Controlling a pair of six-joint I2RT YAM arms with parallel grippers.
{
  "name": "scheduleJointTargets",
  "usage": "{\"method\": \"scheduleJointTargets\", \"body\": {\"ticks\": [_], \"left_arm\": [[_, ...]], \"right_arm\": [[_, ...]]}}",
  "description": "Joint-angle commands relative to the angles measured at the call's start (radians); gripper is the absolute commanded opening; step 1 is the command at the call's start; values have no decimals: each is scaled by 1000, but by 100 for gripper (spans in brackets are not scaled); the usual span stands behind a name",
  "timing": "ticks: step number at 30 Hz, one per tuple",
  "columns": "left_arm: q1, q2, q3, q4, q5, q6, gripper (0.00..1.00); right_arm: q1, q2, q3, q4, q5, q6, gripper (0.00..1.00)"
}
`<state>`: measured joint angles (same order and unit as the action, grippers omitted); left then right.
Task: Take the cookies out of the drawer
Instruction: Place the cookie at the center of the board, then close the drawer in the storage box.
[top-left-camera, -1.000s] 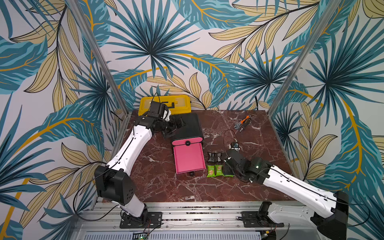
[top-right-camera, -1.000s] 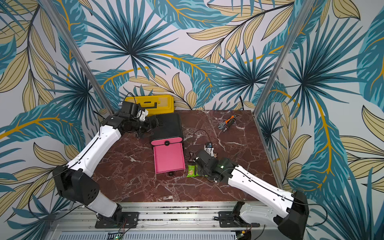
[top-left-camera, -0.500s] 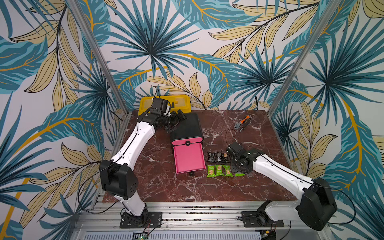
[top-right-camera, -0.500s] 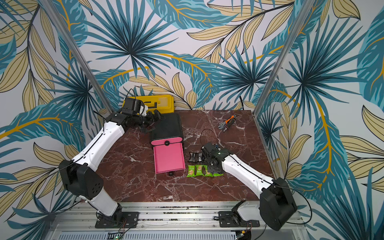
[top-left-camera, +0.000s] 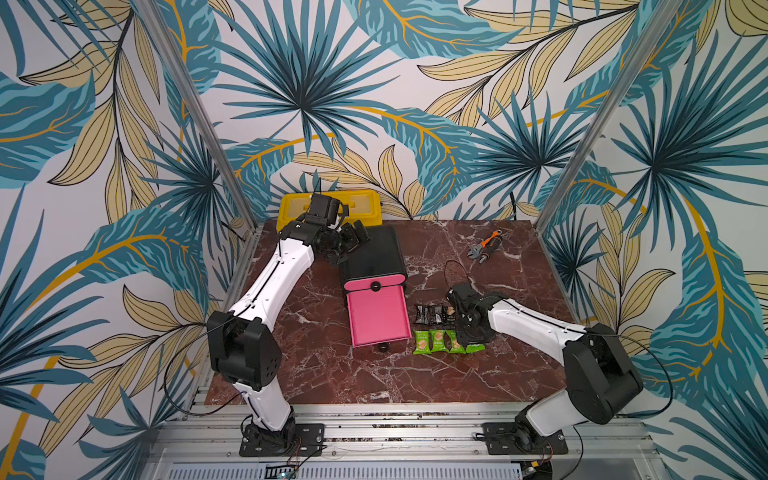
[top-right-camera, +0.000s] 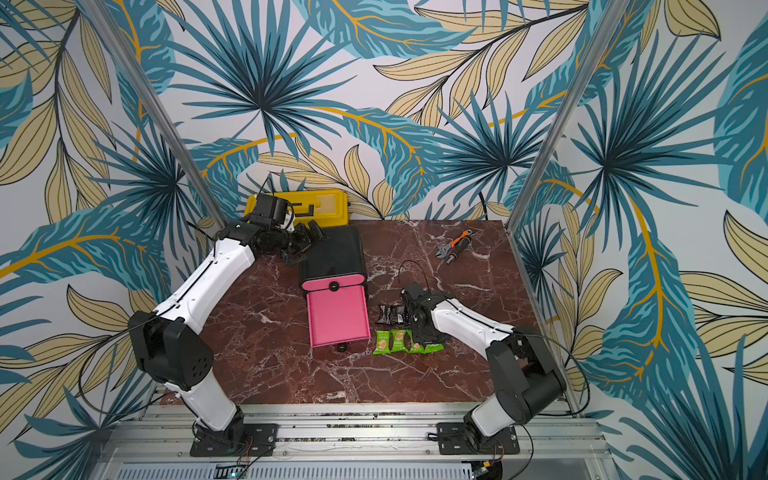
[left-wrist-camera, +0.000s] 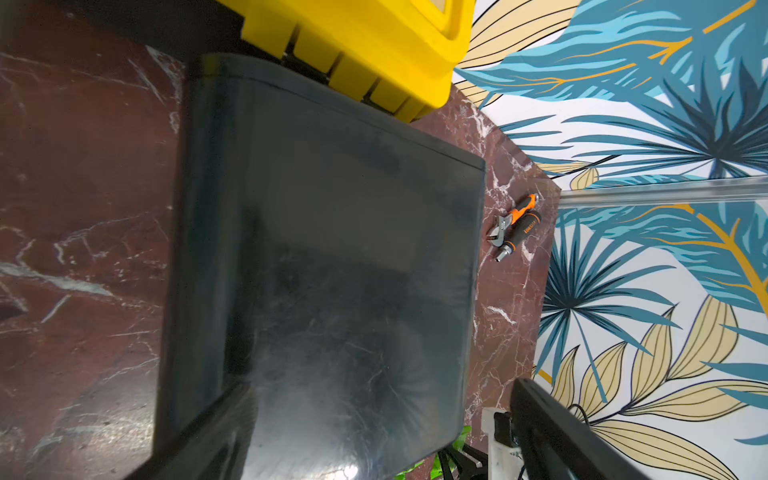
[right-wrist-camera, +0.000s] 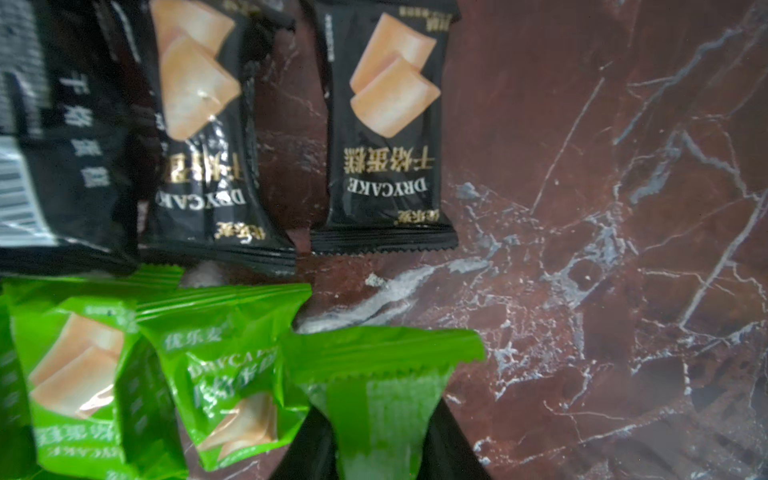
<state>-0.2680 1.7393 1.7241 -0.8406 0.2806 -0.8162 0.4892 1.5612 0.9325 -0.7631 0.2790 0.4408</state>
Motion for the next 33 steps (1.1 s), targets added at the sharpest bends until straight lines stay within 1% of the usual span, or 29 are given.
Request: {"method": "scheduleJointTargets", "body": {"ticks": [1,3,6,7,9,14,18,20,21,23,25,27,29,31,33], "left_arm": [[-5,0,75,-56,-36,39,100],[-4,-1,74,-68,-38,39,100],[-4,-1,79,-77,-39,38,100],[-4,-4,85,-80,-40,43,100],[-4,-10,88,-89,-51,57,100],[-4,-12,113,-138,-77,104,100],[-4,-12,99,-140,-96,115,100],[1,-9,103,-147,-70,101,100],[8,-9,117,-157,-37,95,100],[13,-28,123,-153,-22,112,100],[13,-57,82,-110,-53,139,100],[22,-73,38,-68,-57,152,100],[40,-57,81,-111,-12,137,100],[42,-46,124,-155,18,161,100],[42,-60,90,-147,13,177,100]], "right_arm": [[-8,26,-15,27,1,-15,36],[-8,33,-14,27,1,-5,41],[-8,9,-16,20,-10,3,56],[-7,-8,-15,16,-15,0,59],[-8,-38,-8,-8,7,7,63],[-8,-170,23,-55,16,33,66],[-6,-284,55,-56,-73,89,69],[-2,-332,61,-49,-117,122,69],[3,-358,58,-36,-132,140,69],[14,-398,51,-18,-139,181,69],[28,-424,51,-12,-136,219,68],[54,-453,42,-1,-111,276,68],[88,-477,12,44,-113,351,68],[143,-498,-34,109,-100,437,68],[209,-504,-91,200,-88,513,66]]}}
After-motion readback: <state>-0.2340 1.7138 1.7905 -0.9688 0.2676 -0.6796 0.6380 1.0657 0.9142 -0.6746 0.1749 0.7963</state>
